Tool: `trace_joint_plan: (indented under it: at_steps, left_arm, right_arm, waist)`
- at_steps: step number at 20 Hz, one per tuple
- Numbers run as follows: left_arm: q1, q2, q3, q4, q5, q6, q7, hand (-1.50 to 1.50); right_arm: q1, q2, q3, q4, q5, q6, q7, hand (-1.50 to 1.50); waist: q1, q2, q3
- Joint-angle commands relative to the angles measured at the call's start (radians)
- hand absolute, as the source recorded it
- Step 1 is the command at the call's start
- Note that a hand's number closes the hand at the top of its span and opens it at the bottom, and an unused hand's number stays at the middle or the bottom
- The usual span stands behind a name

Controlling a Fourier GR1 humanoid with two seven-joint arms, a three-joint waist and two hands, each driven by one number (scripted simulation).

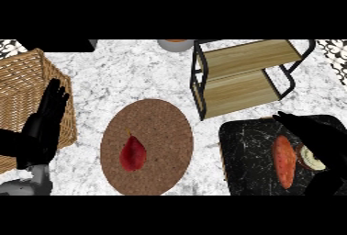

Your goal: Pick the sweet potato from the tray and place it in the tiered shelf

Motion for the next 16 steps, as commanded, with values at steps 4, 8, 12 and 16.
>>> trace_joint_plan:
  at_steps: [4, 8, 12, 16]
  left_arm:
    - [-0.005, -0.021, 0.033, -0.034, -0.024, -0.026, 0.054, 0.00]
    - [0.015, -0.070, 0.025, -0.021, -0.070, -0.029, 0.001, 0.00]
    - [0.008, -0.084, 0.053, -0.008, -0.075, -0.061, -0.005, 0.00]
    - [-0.029, -0.079, 0.076, -0.012, -0.087, -0.072, 0.050, 0.00]
  right_arm:
    - [0.031, 0.045, -0.012, 0.158, 0.153, -0.064, -0.179, -1.50]
    - [0.023, 0.117, -0.032, 0.149, 0.185, -0.057, -0.169, -1.50]
    - [0.033, 0.133, -0.086, 0.160, 0.199, -0.033, -0.231, -1.50]
    - [0.047, 0.177, -0.045, 0.214, 0.281, -0.088, -0.288, -1.50]
  waist:
    - [-0.001, 0.000, 0.000]
    - [-0.001, 0.000, 0.000]
    - [-0.002, -0.001, 0.000]
    - [-0.002, 0.000, 0.000]
